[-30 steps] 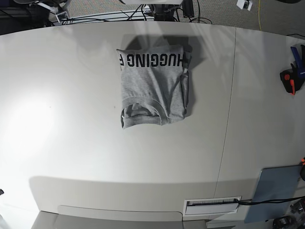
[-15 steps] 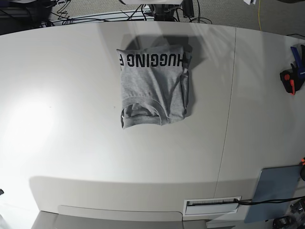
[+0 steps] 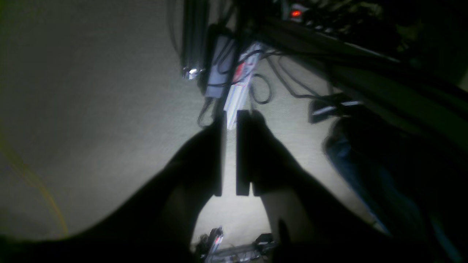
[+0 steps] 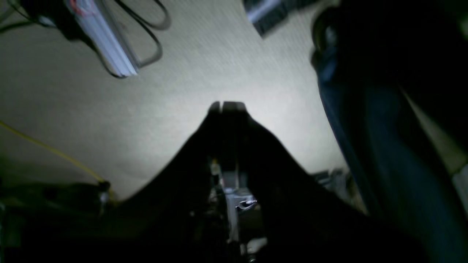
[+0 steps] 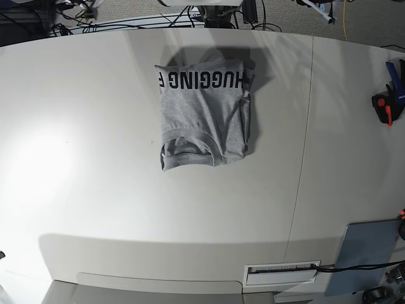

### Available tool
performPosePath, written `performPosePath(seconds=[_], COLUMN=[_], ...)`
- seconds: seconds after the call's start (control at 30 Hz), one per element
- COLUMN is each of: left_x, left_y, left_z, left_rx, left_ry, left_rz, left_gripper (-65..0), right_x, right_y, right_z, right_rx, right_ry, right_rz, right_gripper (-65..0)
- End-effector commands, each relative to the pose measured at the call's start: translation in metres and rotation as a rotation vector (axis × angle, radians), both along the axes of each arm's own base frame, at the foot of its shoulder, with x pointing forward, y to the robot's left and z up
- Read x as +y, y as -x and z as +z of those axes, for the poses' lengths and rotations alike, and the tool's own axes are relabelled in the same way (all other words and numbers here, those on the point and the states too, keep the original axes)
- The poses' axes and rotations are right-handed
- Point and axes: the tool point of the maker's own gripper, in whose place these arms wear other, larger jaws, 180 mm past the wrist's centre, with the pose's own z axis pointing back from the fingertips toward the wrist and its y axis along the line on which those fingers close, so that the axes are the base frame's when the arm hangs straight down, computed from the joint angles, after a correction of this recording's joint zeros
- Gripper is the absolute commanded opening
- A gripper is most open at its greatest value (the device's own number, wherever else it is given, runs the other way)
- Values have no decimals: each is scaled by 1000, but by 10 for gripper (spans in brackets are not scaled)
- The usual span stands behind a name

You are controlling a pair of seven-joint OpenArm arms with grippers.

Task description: Fold the T-shirt properly

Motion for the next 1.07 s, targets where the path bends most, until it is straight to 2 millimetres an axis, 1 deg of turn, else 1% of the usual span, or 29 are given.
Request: performPosePath(seconds=[0.0, 0.03, 0.13, 0.2, 0.3, 0.37, 0.47, 0.57, 0.7, 0.87, 1.03], left_x=[-5, -12, -39, -58, -74, -79, -81, -81, -76, -72, -73], left_y=[5, 5, -5, -10, -16, -22, -29, -30, -30, -31, -28], left_z=[-2, -5, -10, -13, -19, -22, -24, -25, -25, -24, -25], left_rx=[13, 21, -11, -18, -5, -22, -43, -44, -44, -46, -32], left_ry=[-2, -7, 17, 42, 16, -14, -42, -48, -56, -63, -59], left_rz=[0, 15, 45, 52, 19, -4, 4, -15, -16, -17, -22], left_gripper=[-598, -598, -598, -598, -598, -598, -598, -598, -598, -598, -598], right_x=[-8, -6, 1, 3, 1, -2, -1, 2, 10, 10, 9], right_y=[-6, -11, -31, -40, -53, -60, -65, -70, -74, -75, -75], right_z=[1, -1, -7, -9, -10, -9, -9, -10, -10, -10, -10], right_rx=[-10, -21, -84, -125, -195, -235, -250, -258, -268, -273, -275], right_ry=[13, 8, -7, -16, -12, -7, -8, -18, -57, -57, -56], right_rz=[16, 18, -4, -29, -24, -20, -20, -19, -10, -10, -10], right_gripper=[-650, -650, -650, -650, -650, -650, -650, -650, -650, -650, -650])
